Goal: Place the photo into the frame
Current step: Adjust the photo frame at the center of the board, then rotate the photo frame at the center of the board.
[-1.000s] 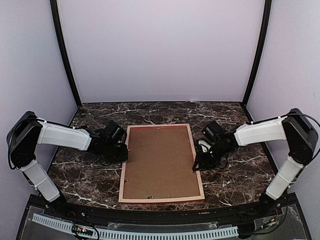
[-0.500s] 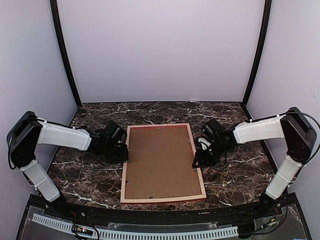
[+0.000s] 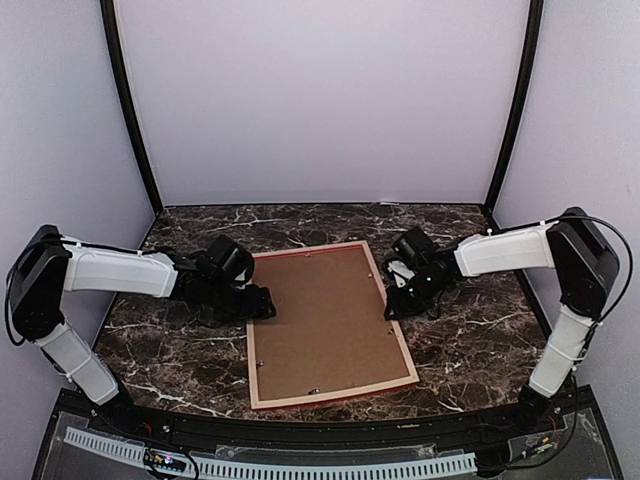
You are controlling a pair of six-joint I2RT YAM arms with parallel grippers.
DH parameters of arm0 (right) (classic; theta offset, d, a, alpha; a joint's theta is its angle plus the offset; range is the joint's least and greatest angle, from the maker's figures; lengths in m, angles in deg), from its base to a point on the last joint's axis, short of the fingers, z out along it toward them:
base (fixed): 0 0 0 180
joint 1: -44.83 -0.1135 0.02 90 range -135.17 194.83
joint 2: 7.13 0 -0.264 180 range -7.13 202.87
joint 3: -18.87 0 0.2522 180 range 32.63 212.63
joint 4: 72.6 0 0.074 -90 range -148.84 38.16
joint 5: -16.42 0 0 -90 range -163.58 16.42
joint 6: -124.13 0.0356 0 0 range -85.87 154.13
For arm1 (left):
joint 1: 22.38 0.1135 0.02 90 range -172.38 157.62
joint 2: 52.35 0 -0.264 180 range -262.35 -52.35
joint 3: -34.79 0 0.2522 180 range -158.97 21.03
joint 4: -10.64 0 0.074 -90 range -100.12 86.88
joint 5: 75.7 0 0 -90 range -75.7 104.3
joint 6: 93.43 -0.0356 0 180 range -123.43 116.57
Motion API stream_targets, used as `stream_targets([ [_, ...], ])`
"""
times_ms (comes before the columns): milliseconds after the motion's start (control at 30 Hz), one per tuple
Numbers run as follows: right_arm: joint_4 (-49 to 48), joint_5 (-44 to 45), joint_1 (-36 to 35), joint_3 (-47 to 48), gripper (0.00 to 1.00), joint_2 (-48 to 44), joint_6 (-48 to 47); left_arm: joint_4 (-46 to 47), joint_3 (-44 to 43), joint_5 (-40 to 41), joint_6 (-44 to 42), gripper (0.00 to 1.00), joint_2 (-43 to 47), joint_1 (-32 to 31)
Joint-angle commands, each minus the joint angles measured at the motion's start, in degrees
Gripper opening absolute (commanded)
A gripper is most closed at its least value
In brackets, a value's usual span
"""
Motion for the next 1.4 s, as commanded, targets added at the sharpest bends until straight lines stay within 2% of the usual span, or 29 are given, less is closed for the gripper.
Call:
stream_targets([
  [0, 3.04, 7.15, 0.39, -0.36, 0.17, 3.64, -9.56, -3.59, -5.26, -1.1, -4.89, 0.82, 2.66, 0.45],
  [133, 3.94, 8.26, 0.45, 0.71, 0.17, 3.71, -15.1, -6.77, -9.88, -1.21, -11.44, 0.84, 1.28, 2.02],
  [467, 3.92, 3.07, 0.47, 2.87, 0.16, 6.0, -23.72, -11.31, -20.86, -5.62, -23.73, 0.87, -6.98, 10.14],
  [600, 4.28, -0.72, 0.47, 5.21, 0.15, 7.73, -26.74, -11.91, -24.93, -5.46, -27.5, 0.87, -11.47, 12.58],
  [733, 4.96, -5.2, 0.55, 8.17, 0.17, 8.13, -29.49, -12.46, -28.19, -3.89, -32.13, 0.87, -15.58, 13.62],
  [800, 5.51, -6.68, 0.61, 9.87, 0.22, 8.38, -30.73, -13.7, -30.12, -2.22, -33.77, 0.87, -17.84, 14.09],
  [900, 5.85, -7.77, 1.34, 11.53, 0.36, 8.69, -31.48, -16.14, -32.55, -0.22, -35.3, 0.87, -21.33, 14.78],
  [1067, 4.93, -7.85, 2.67, 12.44, 0.52, 7.83, -30.46, -17.24, -33.76, -0.94, -36.55, 0.83, -23.19, 15.17],
  [1367, 3.36, -4.31, 4.45, 10.8, 0.55, 3.65, -26.0, -17.47, -31.95, -0.07, -37.09, 0.64, -24.27, 15.37],
])
